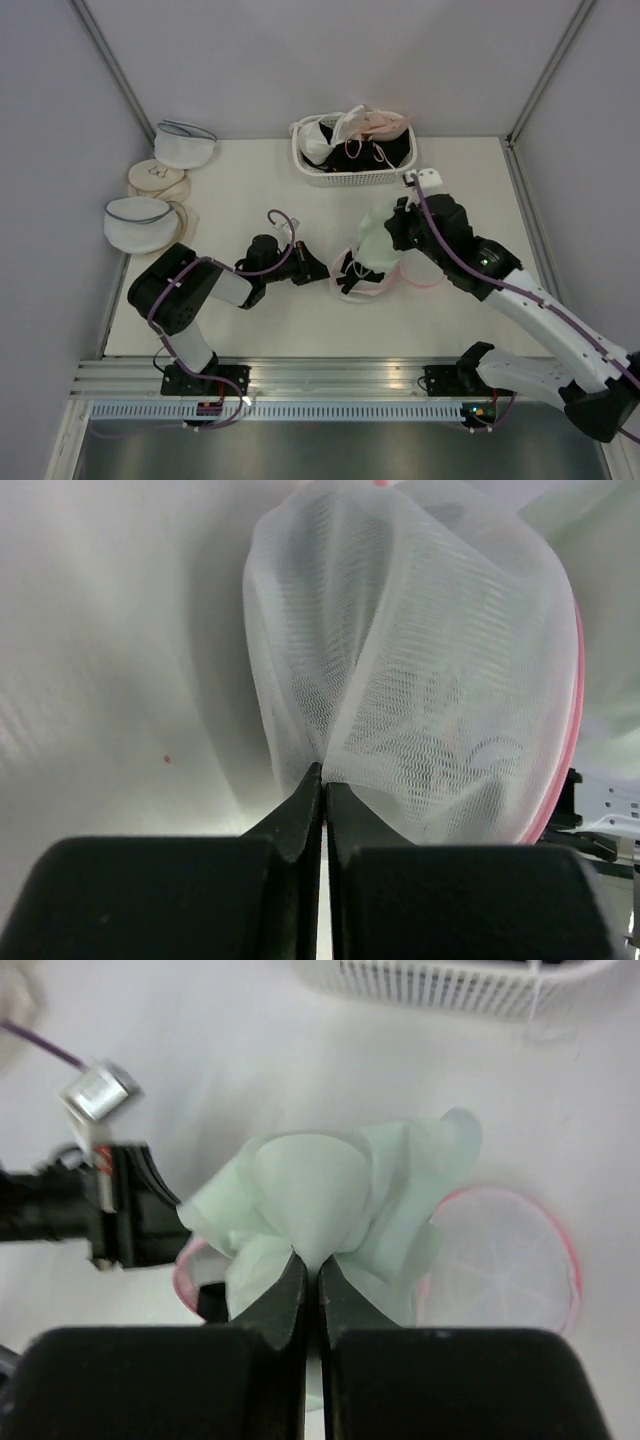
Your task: Unzip the laundry bag and remove the bra
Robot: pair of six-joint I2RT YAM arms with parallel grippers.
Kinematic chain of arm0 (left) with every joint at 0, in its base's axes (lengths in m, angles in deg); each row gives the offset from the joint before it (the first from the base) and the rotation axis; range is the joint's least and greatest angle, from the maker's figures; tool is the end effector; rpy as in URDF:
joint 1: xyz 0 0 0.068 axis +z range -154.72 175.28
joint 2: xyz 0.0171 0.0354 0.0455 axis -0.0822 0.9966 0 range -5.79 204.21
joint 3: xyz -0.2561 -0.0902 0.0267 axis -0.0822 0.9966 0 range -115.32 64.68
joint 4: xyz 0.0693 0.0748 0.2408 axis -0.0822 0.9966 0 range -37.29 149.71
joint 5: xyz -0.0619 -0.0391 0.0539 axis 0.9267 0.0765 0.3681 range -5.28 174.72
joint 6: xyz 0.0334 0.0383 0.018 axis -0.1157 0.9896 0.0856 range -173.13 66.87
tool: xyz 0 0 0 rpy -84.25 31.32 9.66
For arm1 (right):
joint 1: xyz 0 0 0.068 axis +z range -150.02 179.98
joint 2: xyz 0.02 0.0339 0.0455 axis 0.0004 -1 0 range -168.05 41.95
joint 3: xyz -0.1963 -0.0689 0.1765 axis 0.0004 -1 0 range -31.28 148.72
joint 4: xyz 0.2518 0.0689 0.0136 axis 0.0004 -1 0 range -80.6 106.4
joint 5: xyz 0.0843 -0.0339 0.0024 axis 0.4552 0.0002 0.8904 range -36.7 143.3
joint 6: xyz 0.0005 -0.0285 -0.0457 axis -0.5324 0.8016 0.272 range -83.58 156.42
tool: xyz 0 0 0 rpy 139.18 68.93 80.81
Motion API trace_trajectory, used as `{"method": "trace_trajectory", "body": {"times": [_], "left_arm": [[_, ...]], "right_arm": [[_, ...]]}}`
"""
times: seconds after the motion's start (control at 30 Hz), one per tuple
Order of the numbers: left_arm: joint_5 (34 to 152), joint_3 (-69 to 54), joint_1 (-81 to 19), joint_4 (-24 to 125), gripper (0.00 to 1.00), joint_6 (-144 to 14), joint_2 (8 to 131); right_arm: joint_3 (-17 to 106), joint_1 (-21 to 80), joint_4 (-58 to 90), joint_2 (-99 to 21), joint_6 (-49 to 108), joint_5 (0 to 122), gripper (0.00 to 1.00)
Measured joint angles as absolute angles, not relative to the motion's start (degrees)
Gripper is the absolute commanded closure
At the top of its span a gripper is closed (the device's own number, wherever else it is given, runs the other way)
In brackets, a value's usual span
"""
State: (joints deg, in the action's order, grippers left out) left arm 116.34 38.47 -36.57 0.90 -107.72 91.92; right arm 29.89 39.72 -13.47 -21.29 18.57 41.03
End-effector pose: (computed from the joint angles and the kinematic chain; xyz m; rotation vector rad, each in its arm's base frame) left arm 0.2350 -0.1680 0.1266 -0.0033 2.1828 -1.4741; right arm 0.1897 0.1478 0.3429 -0.2801 2.1180 0.3692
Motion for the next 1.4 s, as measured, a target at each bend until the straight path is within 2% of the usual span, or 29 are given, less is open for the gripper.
{"method": "trace_trajectory", "body": {"times": [0.13, 0.2, 0.57, 0.83, 1.27, 1.37, 1.4], "left_arm": [[116.38, 38.68, -36.55, 2.49, 0.98, -107.72, 93.40], [116.38, 38.88, -36.55, 2.71, 0.98, -107.72, 93.47], [116.40, 39.69, -36.55, 3.12, 0.98, -107.72, 93.40], [116.97, 40.87, -36.57, 3.04, 0.98, -107.72, 92.64], [118.83, 42.36, -36.55, 1.66, 0.98, -108.20, 92.18], [119.40, 42.38, -36.55, 1.64, 0.98, -108.42, 91.41], [119.42, 42.38, -36.55, 1.70, 0.98, -108.44, 90.98]], "right_arm": [[28.10, 39.57, -6.43, -10.49, 18.40, 39.04, 1.00], [28.93, 39.55, -3.92, -8.70, 18.42, 38.10, 1.00], [35.40, 39.44, 2.99, -21.18, 20.87, 30.19, 1.00], [53.65, 35.59, 11.29, -39.43, 24.41, 26.73, 1.00], [99.79, 24.69, 11.14, -85.00, 23.99, 31.02, 1.00], [106.48, 23.24, 9.52, -93.68, 22.59, 32.61, 0.97], [107.02, 22.74, 9.11, -95.97, 21.92, 32.98, 0.93]]}}
